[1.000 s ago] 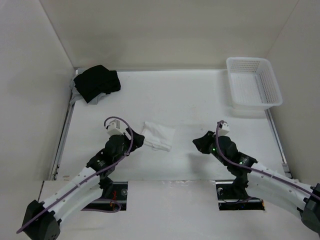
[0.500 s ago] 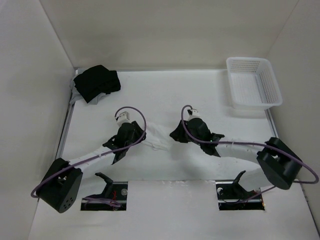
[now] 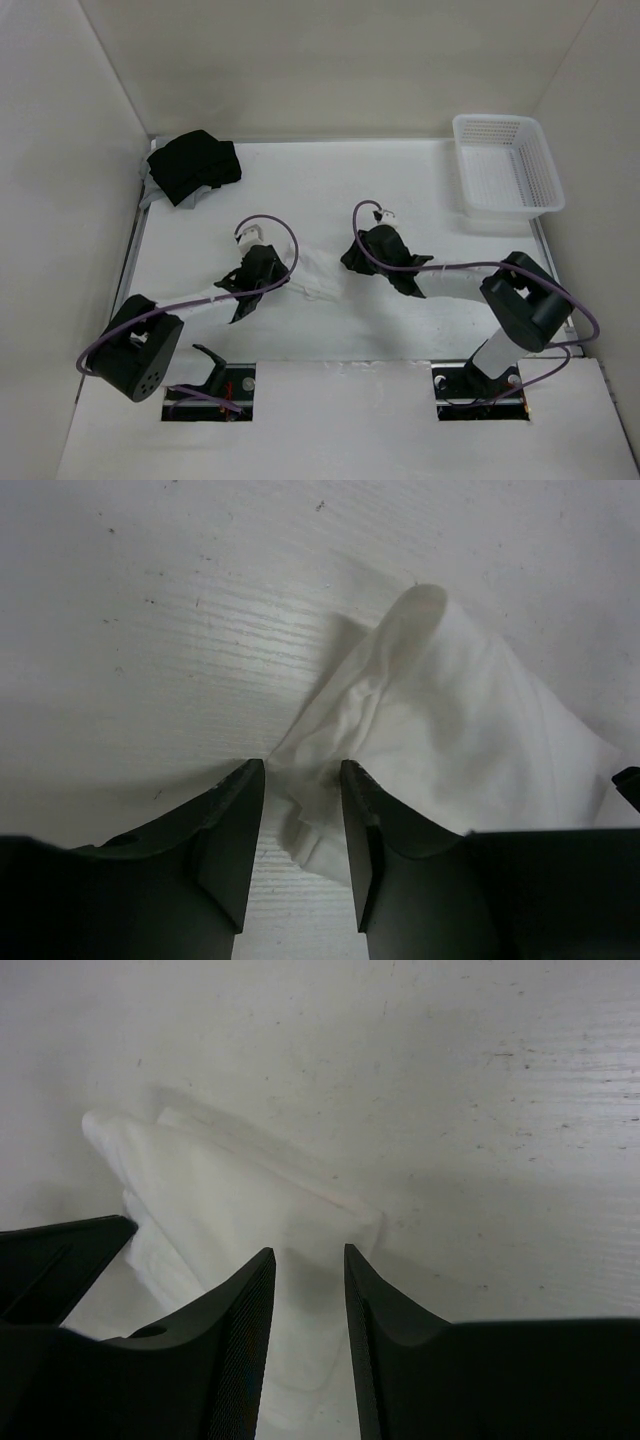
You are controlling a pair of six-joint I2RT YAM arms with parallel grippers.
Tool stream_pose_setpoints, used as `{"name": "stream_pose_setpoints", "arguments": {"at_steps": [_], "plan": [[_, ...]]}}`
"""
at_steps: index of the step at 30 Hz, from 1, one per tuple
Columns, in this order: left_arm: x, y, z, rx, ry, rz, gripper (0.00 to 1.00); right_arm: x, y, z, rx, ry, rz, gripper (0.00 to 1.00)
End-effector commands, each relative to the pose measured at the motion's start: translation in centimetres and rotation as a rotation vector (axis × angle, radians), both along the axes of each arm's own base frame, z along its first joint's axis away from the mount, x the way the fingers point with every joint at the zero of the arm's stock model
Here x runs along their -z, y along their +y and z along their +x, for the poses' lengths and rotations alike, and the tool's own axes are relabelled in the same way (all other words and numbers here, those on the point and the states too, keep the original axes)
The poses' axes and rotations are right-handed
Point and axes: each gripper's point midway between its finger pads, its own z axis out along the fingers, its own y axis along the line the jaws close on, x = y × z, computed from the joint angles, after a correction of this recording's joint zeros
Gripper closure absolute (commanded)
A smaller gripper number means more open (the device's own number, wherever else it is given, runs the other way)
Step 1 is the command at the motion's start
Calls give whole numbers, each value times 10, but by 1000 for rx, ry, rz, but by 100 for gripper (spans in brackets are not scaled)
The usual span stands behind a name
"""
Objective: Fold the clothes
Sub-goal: Fold the tank top
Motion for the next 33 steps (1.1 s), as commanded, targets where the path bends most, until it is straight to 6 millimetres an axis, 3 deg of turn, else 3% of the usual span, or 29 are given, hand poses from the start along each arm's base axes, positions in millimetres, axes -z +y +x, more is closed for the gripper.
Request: {"name": "stream_pose_setpoints", "arguments": {"at_steps": [1,6,13,17,19,23,26,30,31,33], "plan": [[-17,-9,16,17,-59,-25,70,-12,2,17,38,-47,-21,61],[-18,-9,12,13,-56,-39,82,7,0,18,45,-1,-50,66],[-16,0,-4,-3,-42,-54,89,18,-2,21,70,38,-55,96],[-15,8,-14,-29,-30,-73,90,18,-14,25,106,44,-53,98],[-14,10,-16,-37,-25,-77,84,17,-12,24,96,44,-47,96],[-17,11,-16,-47,-16,-78,54,6,-5,23,76,20,-30,69],[-43,9,-16,-37,-72,-98,57,-11,2,16,42,-10,-11,62],[-101,-15,-10,28,-211,-156,75,-35,-4,7,41,-54,22,61],[-112,-27,-8,54,-224,-177,78,-39,-5,4,39,-63,33,62],[-128,-54,-3,114,-242,-215,83,-41,-4,-4,23,-59,51,75]]}}
